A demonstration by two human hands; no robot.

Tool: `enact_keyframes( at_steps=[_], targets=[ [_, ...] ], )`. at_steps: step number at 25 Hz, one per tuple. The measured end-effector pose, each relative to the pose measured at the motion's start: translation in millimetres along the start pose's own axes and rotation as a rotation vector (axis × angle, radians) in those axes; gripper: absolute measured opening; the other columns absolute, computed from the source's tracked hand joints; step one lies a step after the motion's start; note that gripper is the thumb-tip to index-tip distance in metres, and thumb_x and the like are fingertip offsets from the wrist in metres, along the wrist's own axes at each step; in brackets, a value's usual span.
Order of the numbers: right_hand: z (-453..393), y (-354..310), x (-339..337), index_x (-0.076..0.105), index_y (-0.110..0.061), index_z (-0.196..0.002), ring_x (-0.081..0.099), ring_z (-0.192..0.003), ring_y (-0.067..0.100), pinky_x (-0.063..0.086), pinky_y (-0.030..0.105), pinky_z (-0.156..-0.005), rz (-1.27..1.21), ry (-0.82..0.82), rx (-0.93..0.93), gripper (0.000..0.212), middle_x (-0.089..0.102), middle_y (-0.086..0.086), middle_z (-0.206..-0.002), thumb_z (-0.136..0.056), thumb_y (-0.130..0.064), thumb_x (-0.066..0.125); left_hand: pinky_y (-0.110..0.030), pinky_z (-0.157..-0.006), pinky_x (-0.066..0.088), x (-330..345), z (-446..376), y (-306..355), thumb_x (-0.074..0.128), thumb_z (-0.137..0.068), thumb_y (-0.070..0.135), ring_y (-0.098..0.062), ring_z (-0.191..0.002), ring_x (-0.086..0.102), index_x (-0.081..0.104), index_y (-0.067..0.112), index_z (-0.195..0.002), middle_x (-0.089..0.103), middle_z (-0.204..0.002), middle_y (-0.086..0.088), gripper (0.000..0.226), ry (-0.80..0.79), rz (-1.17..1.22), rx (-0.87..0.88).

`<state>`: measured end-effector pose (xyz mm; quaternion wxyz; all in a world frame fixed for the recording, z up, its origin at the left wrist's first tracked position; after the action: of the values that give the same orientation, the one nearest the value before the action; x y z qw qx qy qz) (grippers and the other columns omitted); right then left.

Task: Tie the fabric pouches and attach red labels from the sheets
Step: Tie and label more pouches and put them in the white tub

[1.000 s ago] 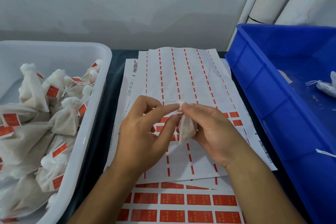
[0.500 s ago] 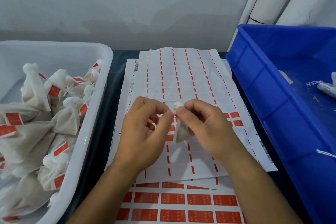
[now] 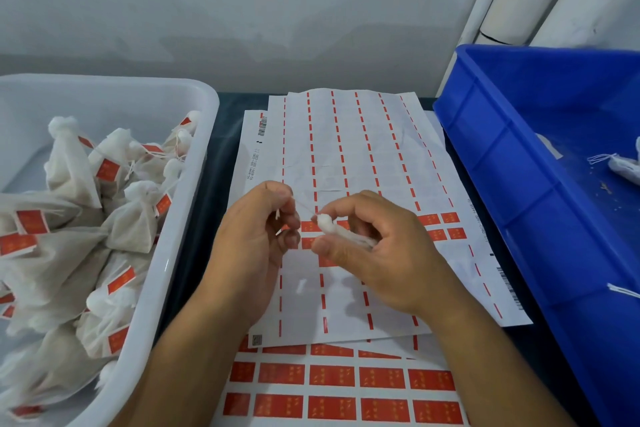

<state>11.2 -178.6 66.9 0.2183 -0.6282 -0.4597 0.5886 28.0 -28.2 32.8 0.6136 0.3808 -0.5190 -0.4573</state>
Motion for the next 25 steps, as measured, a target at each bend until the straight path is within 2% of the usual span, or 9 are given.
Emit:
enact_keyframes(
  at_steps=[6, 10, 14, 15, 16, 18, 20, 22, 25],
  targets=[
    [0.2, 0.3, 4.9, 0.059, -0.056, -0.108, 0.059, -0.091, -0.004, 0.045, 0.006, -0.076, -0.005, -0.041, -0.012, 0.019, 0.06, -0.036, -0.099, -0.094, -0.066, 0.053, -0.03, -0.07, 0.054, -3.0, -2.9, -10.7, 0.057, -0.077, 0.033, -0.01, -0.069, 0.058, 0.067, 0.027, -0.062, 0.06, -0.069, 0.004, 0.019, 0.029, -0.09, -0.05],
    [-1.7, 5.7, 1.1, 0.059, -0.048, -0.096, 0.058, -0.092, 0.001, 0.045, 0.008, -0.077, 0.043, -0.024, 0.0, 0.016, 0.06, -0.03, -0.096, -0.096, -0.062, 0.052, -0.025, -0.07, 0.054, -9.6, -4.4, -12.3, 0.059, -0.085, 0.035, -0.007, -0.068, 0.064, 0.071, 0.031, -0.067, 0.065, -0.069, 0.01, 0.021, 0.09, -0.152, -0.017],
    [-3.5, 22.1, -22.7, 0.059, -0.04, -0.091, 0.063, -0.079, 0.006, 0.051, 0.012, -0.064, 0.062, 0.129, 0.115, 0.025, 0.063, -0.02, -0.081, -0.091, -0.064, 0.052, -0.007, -0.05, 0.049, -19.1, -6.5, -4.8, 0.056, -0.097, 0.056, 0.007, -0.08, 0.069, 0.065, 0.042, -0.097, 0.072, -0.092, 0.023, 0.017, 0.176, -0.588, 0.092],
    [-2.7, 29.1, -31.1, 0.059, -0.037, -0.092, 0.065, -0.078, 0.009, 0.054, 0.015, -0.063, 0.05, 0.205, 0.158, 0.025, 0.065, -0.015, -0.081, -0.092, -0.061, 0.054, -0.009, -0.053, 0.052, -25.7, -7.2, -0.2, 0.056, -0.096, 0.058, 0.003, -0.085, 0.07, 0.059, 0.044, -0.105, 0.069, -0.105, 0.024, 0.017, 0.236, -0.775, 0.125],
    [-0.8, 36.3, -38.8, 0.059, -0.035, -0.092, 0.066, -0.08, 0.009, 0.055, 0.014, -0.063, 0.033, 0.285, 0.198, 0.022, 0.067, -0.011, -0.082, -0.095, -0.057, 0.056, -0.017, -0.065, 0.058, -31.3, -7.4, 4.4, 0.058, -0.095, 0.059, -0.003, -0.094, 0.069, 0.052, 0.048, -0.115, 0.062, -0.119, 0.023, 0.024, 0.29, -1.002, 0.17],
    [3.1, 45.0, -48.9, 0.057, -0.033, -0.091, 0.064, -0.086, -0.001, 0.05, 0.006, -0.063, 0.009, 0.414, 0.24, 0.018, 0.067, -0.012, -0.084, -0.099, -0.049, 0.058, -0.038, -0.086, 0.059, -41.1, -8.5, 2.6, 0.062, -0.091, 0.06, -0.016, -0.115, 0.063, 0.04, 0.049, -0.134, 0.051, -0.14, 0.009, 0.05, 0.333, -1.313, 0.178],
    [3.8, 48.5, -50.0, 0.054, -0.035, -0.092, 0.059, -0.089, -0.013, 0.043, -0.002, -0.065, 0.018, 0.455, 0.259, 0.016, 0.063, -0.019, -0.086, -0.1, -0.049, 0.057, -0.044, -0.089, 0.058, -48.5, -9.7, -2.1, 0.064, -0.088, 0.064, -0.021, -0.117, 0.062, 0.035, 0.048, -0.14, 0.052, -0.141, 0.006, 0.061, 0.319, -1.354, 0.122],
    [3.4, 54.4, -46.4, 0.052, -0.038, -0.095, 0.06, -0.088, -0.013, 0.045, 0.0, -0.064, 0.025, 0.447, 0.298, 0.016, 0.061, -0.024, -0.091, -0.099, -0.052, 0.055, -0.043, -0.085, 0.059, -49.3, -10.5, -1.1, 0.067, -0.086, 0.063, -0.017, -0.108, 0.064, 0.039, 0.047, -0.139, 0.06, -0.133, 0.009, 0.061, 0.301, -1.307, 0.138],
    [3.5, 64.7, -42.4, 0.052, -0.039, -0.094, 0.062, -0.088, -0.012, 0.047, 0.003, -0.058, 0.012, 0.439, 0.36, 0.018, 0.061, -0.027, -0.092, -0.097, -0.057, 0.053, -0.025, -0.065, 0.058, -45.1, -10.0, 2.4, 0.074, -0.085, 0.054, -0.006, -0.084, 0.064, 0.045, 0.05, -0.132, 0.061, -0.122, 0.018, 0.055, 0.263, -1.096, 0.118]
  ],
)
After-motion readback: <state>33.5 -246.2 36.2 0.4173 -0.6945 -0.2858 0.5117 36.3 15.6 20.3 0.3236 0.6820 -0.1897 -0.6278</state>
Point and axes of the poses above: each hand's wrist, its own z-axis away from the middle knuckle, its own x-axis out of the palm, y = z × x, the point moved 9 cm from there along -z, towards the middle knuckle
